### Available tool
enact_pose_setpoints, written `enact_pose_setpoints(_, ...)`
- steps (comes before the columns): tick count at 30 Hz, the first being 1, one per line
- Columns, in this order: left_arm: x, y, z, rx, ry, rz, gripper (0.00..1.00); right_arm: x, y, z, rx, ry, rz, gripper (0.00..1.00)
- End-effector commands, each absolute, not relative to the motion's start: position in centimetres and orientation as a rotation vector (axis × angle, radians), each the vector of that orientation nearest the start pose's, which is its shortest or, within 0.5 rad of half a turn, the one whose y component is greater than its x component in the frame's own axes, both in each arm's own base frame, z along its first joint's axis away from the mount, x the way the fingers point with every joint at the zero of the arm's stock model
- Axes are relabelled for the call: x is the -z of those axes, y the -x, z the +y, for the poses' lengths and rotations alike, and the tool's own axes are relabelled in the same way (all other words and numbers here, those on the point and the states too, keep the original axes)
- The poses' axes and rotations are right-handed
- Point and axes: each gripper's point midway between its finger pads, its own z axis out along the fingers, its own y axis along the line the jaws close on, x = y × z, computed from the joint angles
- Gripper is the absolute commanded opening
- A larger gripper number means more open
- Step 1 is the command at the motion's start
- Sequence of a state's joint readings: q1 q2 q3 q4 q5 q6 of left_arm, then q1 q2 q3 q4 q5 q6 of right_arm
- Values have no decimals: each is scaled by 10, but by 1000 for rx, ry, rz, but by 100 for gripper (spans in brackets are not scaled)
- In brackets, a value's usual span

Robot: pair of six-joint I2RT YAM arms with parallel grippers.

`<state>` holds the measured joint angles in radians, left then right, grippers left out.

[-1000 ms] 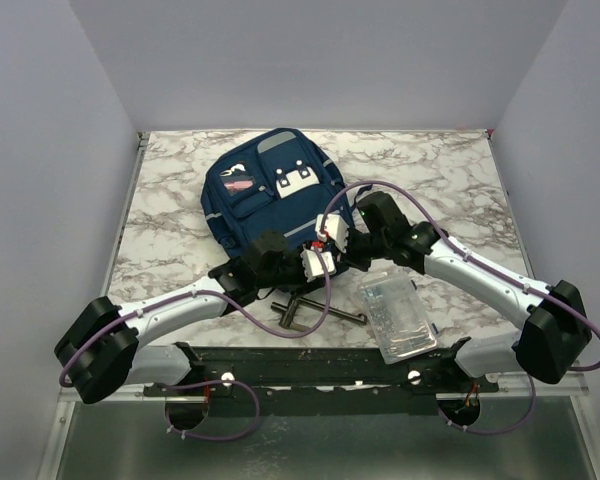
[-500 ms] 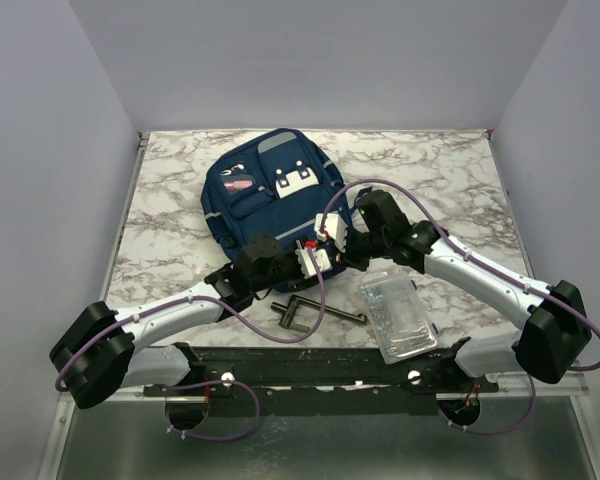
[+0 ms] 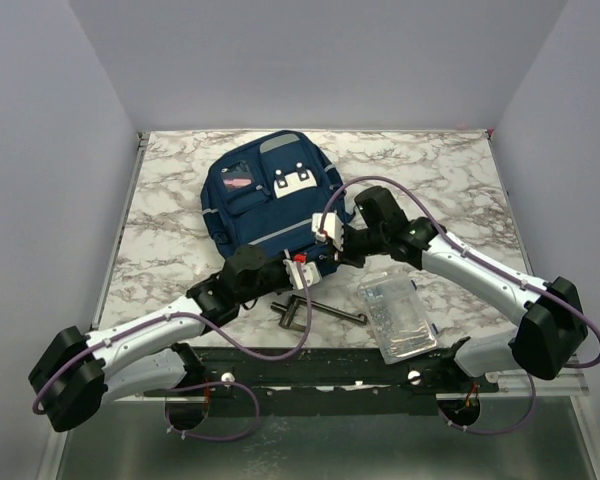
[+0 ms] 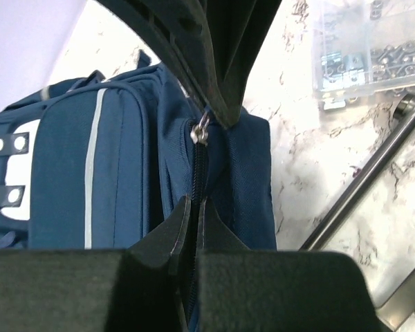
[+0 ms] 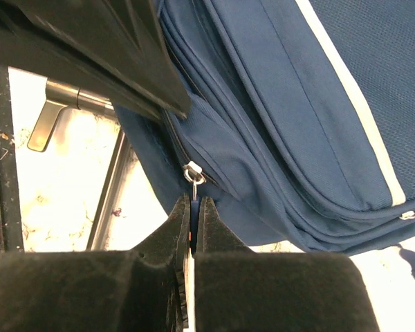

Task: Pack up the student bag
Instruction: Zip the student bag at the center of the board.

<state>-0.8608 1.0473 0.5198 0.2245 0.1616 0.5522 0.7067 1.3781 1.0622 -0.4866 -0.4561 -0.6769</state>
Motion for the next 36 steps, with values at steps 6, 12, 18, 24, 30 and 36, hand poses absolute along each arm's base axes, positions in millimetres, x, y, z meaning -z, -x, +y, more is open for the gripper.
enact_pose_setpoints(6,-184,-240,-189,-5,-1163,1394,0,-161,-259,262,-555,1650,1632,0)
enact_pose_setpoints(12,-210,-239,-164,-81,-1062,1369,0,-151,-282,258,-505,1617,1661,0)
enact_pose_setpoints(18,-230,-235,-136,-162,-960,1359,0,-145,-311,251,-494,1546,1690,0)
enact_pose_setpoints(24,-237,-233,-124,-187,-904,1347,0,-129,-345,241,-473,1480,1722,0)
enact_pose_setpoints(30,-236,-229,-121,-173,-894,1347,0,-99,-387,232,-417,1443,1796,0)
enact_pose_setpoints(36,-231,-227,-123,-131,-886,1360,0,-89,-417,233,-414,1356,1826,0)
